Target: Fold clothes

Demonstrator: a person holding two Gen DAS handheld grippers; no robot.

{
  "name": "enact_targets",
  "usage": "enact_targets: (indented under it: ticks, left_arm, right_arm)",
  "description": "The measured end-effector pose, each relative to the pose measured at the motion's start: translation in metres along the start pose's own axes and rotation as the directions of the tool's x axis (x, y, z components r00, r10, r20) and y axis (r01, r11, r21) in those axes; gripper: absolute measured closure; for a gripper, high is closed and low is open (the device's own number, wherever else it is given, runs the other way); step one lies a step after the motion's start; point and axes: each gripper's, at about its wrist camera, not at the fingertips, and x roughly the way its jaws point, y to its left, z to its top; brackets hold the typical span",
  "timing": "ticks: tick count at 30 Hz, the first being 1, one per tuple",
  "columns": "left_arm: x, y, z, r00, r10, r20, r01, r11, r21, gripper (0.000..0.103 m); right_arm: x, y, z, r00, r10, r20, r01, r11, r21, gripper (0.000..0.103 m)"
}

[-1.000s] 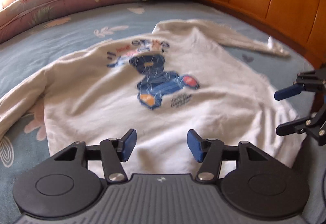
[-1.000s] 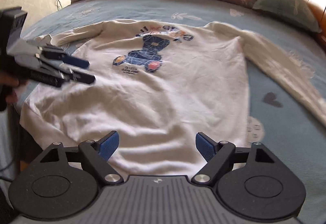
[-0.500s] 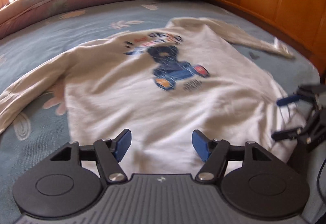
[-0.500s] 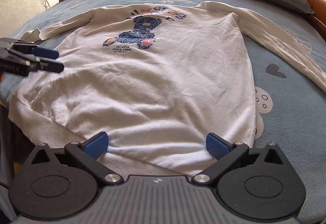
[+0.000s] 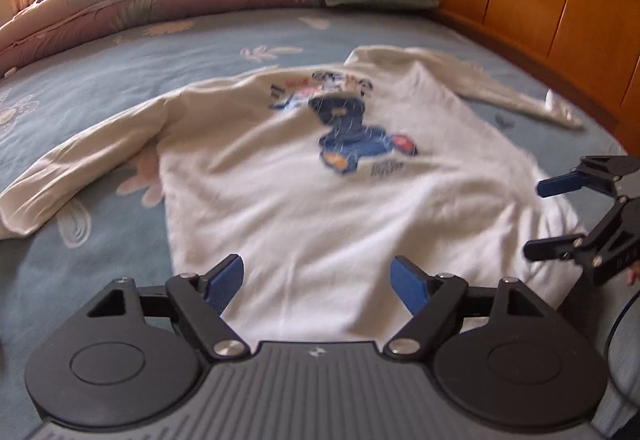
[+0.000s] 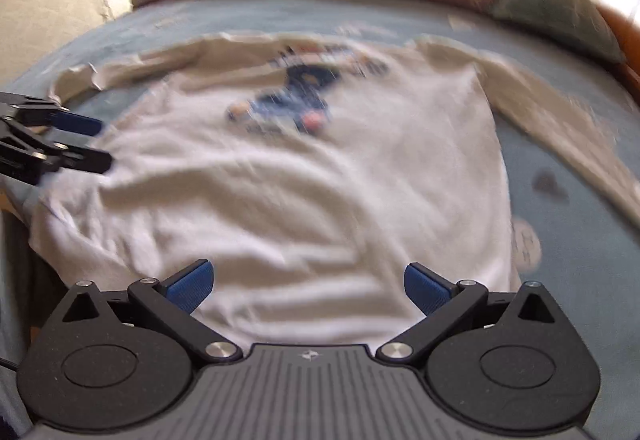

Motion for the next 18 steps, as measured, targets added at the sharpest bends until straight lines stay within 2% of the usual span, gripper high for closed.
enact_targets:
  ticks: [5, 9, 10, 14, 18]
  left_arm:
    - [0.028, -0.002, 0.007, 1.0, 0.012, -0.007, -0.012, 0.999, -0.03, 0.022]
    - [0.037, 0.005, -0.004, 0.997, 0.054, -0.05, -0.058, 0.996, -0.075, 0.022]
    - [0.035, 0.006, -0.008, 0.996, 0.06, -0.059, -0.065, 0.995, -0.075, 0.021]
    - [0.019, 0.007, -0.022, 0.994, 0.084, -0.068, -0.085, 0.996, -0.022, 0.021]
    - [0.019, 0.006, -0.018, 0.99, 0.107, -0.095, -0.109, 0.994, -0.021, 0.02]
  right_arm:
    - [0.028, 0.025, 0.035, 0.998, 0.008, 0.062, -0.003, 0.997, -0.08, 0.0]
    - [0.055, 0.024, 0.021, 0.999, -0.034, -0.031, 0.032, 0.997, -0.07, 0.0]
    - [0.048, 0.02, 0.012, 1.0, -0.022, 0.001, 0.022, 0.998, -0.053, 0.0]
    - [0.018, 0.003, -0.023, 1.0, -0.026, 0.017, 0.026, 1.0, 0.002, 0.0]
    - [0.004, -0.011, -0.038, 0.999, -0.006, 0.037, 0.003, 0.996, 0.088, 0.0]
